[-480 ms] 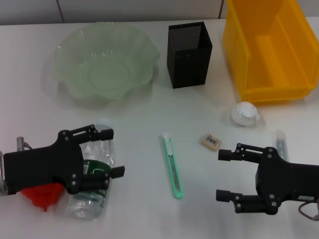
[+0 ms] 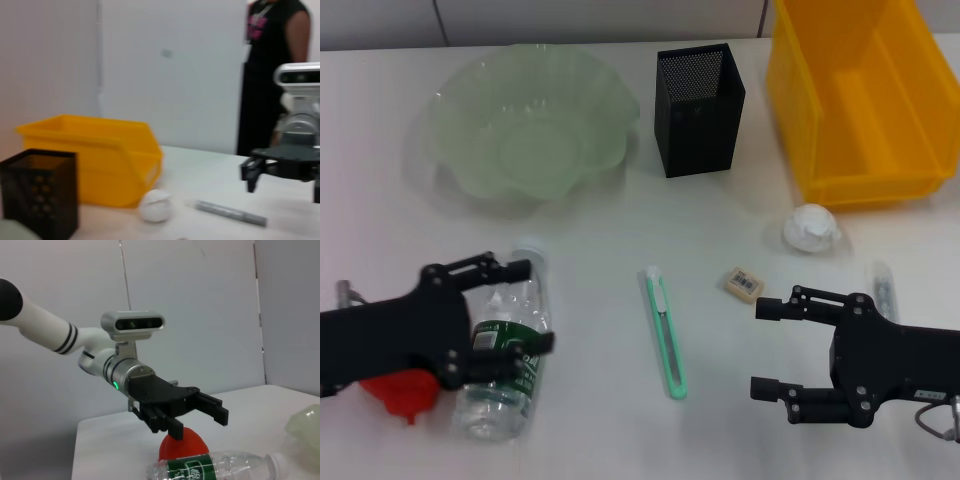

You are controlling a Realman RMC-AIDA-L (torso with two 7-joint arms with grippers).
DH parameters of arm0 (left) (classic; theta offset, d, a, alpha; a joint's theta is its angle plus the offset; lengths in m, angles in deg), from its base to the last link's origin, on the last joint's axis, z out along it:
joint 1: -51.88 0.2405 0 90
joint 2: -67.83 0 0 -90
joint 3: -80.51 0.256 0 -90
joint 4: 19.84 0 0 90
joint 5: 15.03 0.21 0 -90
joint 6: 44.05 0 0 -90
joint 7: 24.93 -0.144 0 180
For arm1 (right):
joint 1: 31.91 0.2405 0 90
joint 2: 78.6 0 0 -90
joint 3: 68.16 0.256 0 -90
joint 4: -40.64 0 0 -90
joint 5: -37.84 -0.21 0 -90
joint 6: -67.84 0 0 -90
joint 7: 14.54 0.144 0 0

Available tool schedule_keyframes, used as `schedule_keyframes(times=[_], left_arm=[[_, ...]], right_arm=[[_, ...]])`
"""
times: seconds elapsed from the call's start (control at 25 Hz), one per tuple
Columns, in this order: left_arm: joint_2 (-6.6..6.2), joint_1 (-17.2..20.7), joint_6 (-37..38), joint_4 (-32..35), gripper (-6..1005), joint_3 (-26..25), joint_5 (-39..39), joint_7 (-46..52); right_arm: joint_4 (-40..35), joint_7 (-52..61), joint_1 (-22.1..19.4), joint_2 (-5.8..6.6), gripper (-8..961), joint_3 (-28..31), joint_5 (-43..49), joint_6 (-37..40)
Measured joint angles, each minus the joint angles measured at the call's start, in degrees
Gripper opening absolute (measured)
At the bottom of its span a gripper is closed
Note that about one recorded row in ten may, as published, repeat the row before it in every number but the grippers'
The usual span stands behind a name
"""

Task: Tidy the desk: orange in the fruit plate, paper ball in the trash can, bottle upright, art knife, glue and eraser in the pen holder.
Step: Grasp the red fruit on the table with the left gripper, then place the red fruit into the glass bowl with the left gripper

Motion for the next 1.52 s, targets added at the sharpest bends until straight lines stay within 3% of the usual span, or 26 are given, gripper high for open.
schedule_keyframes(times=[0.16,0.24,0.44,0.64,0.72,0.88,1.12,1.24,1.32,1.52], left_arm=[[-1.27,2.80,-0.36,-0.06,814,-5.71,0.03,-0.40],[-3.00,6.93,-0.62,-0.07,814,-10.62,0.06,-0.65],[-4.12,9.60,-3.03,-0.39,813,-12.18,0.65,-1.14],[-3.96,9.66,-4.65,-0.30,811,-12.17,2.54,-1.38],[-3.29,6.59,-8.71,-0.45,799,-12.18,10.12,-1.78],[-2.90,5.55,-9.95,-0.24,750,-12.20,11.78,-1.64],[-2.47,5.39,-8.48,1.76,514,-13.65,11.04,-2.00],[-2.04,4.84,-5.59,4.02,443,-15.89,10.94,-1.63],[-1.08,3.20,-1.52,7.33,395,-20.25,10.59,-1.34],[-0.16,-0.71,1.99,11.90,315,-22.69,8.78,2.56]], right_arm=[[0.01,-0.06,-0.30,-0.01,783,0.04,-0.03,-0.08],[0.34,-0.05,-0.34,-0.02,782,0.02,-0.03,-0.37],[0.56,-0.05,-0.29,-0.02,782,0.00,-0.03,-0.80],[0.62,-0.03,-0.20,-0.02,782,-0.03,-0.03,-1.22],[0.63,0.00,-0.38,-0.02,782,-0.03,-0.03,-1.42],[0.82,0.01,-0.50,-0.05,783,-0.03,-0.03,-1.50],[1.20,0.02,-0.57,-0.09,783,0.08,-0.04,-1.77],[1.19,0.02,-0.58,-0.10,783,0.13,-0.08,-1.78],[1.18,0.02,-0.58,-0.11,783,0.41,-0.21,-1.78],[1.16,0.02,-0.73,-0.10,782,0.88,-0.40,-1.58]])
